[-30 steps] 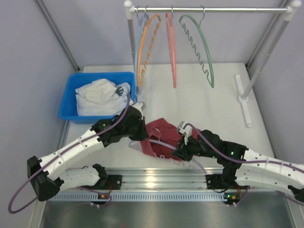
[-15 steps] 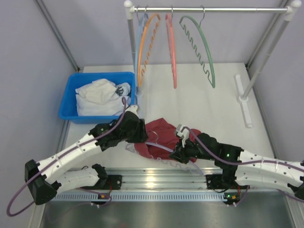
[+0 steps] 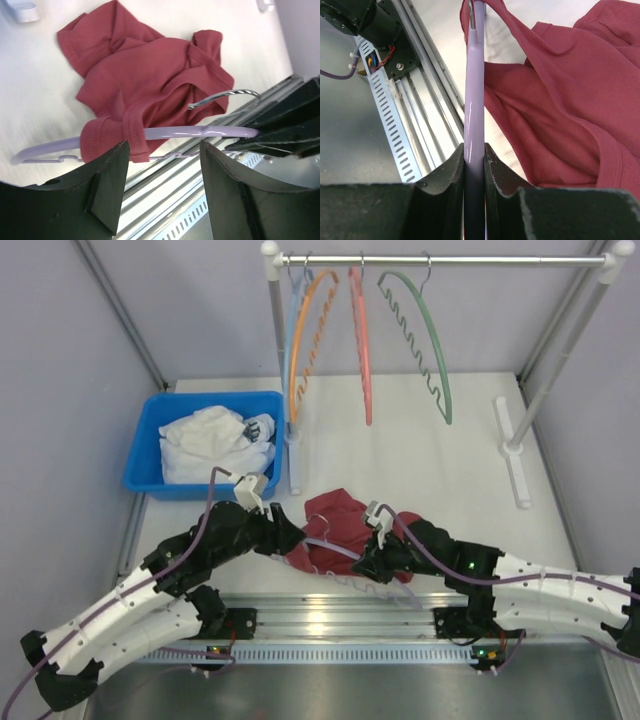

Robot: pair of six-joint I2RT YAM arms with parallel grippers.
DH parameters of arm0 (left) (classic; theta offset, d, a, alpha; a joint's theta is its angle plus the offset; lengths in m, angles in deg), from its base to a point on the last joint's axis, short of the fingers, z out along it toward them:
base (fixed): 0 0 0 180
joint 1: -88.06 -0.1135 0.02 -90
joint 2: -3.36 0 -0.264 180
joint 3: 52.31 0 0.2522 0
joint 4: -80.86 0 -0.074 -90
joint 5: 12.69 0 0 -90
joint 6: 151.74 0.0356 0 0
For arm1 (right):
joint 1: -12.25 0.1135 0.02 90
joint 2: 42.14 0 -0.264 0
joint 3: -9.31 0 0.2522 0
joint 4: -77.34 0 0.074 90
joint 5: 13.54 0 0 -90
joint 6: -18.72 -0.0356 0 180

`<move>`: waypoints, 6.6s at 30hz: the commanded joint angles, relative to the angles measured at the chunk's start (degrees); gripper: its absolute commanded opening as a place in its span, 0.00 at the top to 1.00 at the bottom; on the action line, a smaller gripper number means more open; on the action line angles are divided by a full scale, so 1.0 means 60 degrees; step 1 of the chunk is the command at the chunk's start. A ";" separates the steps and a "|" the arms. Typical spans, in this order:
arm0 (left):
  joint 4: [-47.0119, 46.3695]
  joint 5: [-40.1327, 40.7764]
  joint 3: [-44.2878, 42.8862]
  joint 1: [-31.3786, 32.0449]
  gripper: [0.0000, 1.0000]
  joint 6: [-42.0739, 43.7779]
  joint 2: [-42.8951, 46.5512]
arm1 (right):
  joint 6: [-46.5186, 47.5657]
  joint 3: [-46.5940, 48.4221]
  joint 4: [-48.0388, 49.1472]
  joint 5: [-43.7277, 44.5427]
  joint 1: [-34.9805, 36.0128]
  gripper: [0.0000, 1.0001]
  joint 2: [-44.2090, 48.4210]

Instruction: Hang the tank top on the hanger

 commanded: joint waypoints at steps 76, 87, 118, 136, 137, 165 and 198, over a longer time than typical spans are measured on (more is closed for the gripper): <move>-0.4291 0.4260 0.1263 0.3455 1.00 0.1482 -0.1716 | -0.4266 0.1144 -0.5728 0.5097 0.0248 0.55 0.2207; -0.4306 0.4041 0.1292 0.3455 1.00 0.1643 -0.1422 | -0.4370 0.0148 -0.4981 0.3705 0.0263 0.73 0.1035; -0.4350 0.4347 0.1277 0.3455 1.00 0.1673 -0.1554 | -0.4398 0.0103 -0.4849 0.3909 0.0263 1.00 -0.0402; -0.4291 0.6881 0.1468 0.3455 1.00 0.1013 -0.1715 | -0.5131 0.0923 -0.6723 0.4158 0.0233 1.00 0.1034; -0.4291 0.7013 0.1482 0.3455 1.00 0.0984 -0.1686 | -0.5146 0.0982 -0.6811 0.4158 0.0233 1.00 0.1077; -0.4964 0.7820 0.1644 0.3470 1.00 0.0998 -0.2198 | -0.4957 0.3060 -0.7180 0.3837 0.0233 1.00 -0.0047; -0.5097 0.8363 0.0033 0.4803 1.00 0.2521 -0.2520 | -0.3579 0.5860 -0.6020 0.3147 -0.1377 0.71 -0.2072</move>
